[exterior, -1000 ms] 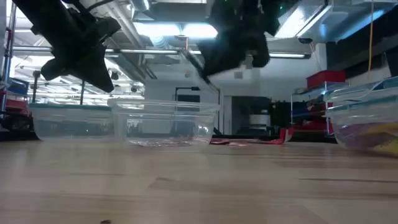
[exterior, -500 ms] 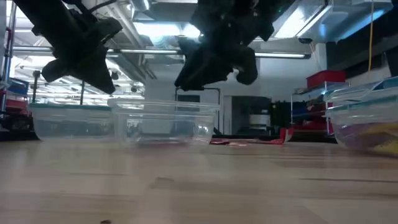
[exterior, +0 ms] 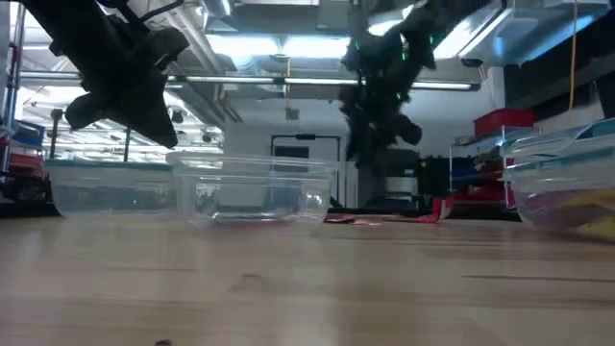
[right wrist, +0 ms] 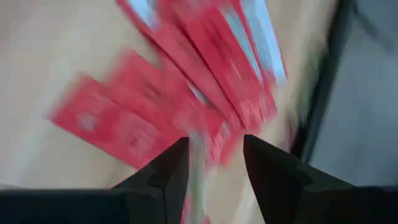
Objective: Sort candy
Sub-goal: Put the green candy stick into the square transparent bin
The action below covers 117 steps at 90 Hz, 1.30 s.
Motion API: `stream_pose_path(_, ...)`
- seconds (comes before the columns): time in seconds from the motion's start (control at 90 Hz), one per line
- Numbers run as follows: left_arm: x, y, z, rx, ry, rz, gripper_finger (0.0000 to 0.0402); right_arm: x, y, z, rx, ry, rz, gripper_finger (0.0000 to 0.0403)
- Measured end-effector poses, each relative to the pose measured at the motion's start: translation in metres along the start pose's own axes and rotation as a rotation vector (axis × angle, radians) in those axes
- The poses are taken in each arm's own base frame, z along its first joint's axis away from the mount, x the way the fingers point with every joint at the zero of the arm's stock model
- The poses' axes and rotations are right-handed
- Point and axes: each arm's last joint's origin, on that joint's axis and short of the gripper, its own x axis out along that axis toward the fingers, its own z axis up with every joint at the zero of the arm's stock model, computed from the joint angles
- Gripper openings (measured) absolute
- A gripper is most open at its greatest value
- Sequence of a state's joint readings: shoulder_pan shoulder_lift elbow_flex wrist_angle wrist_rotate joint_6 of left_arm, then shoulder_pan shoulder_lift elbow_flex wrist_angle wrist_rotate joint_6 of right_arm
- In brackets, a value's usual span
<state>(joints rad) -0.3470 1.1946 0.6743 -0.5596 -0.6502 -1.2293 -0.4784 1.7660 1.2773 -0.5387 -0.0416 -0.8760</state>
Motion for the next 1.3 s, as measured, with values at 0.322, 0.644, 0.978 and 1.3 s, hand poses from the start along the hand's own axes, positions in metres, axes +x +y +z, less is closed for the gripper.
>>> stream_pose_path(0.322, 0.0, 0.0, 0.0, -0.002, -0.008, 0.004, 0.0, 0.041, -0.02, -0.06, 0.24, 0.089, 0.083, 0.014)
stream_pose_path(0.644, 0.0, 0.0, 0.001, -0.004, -0.009, 0.002, 0.0, 0.072, -0.013, -0.069, 0.248, 0.164, 0.111, 0.014)
stream_pose_path(0.978, 0.0, 0.0, 0.001, -0.007, -0.009, 0.001, 0.0, 0.072, -0.011, -0.07, 0.246, 0.185, 0.125, 0.0068)
stream_pose_path(1.3, 0.0, 0.0, 0.001, -0.007, -0.009, 0.001, 0.0, 0.063, -0.005, -0.064, 0.268, 0.209, 0.129, 0.0008)
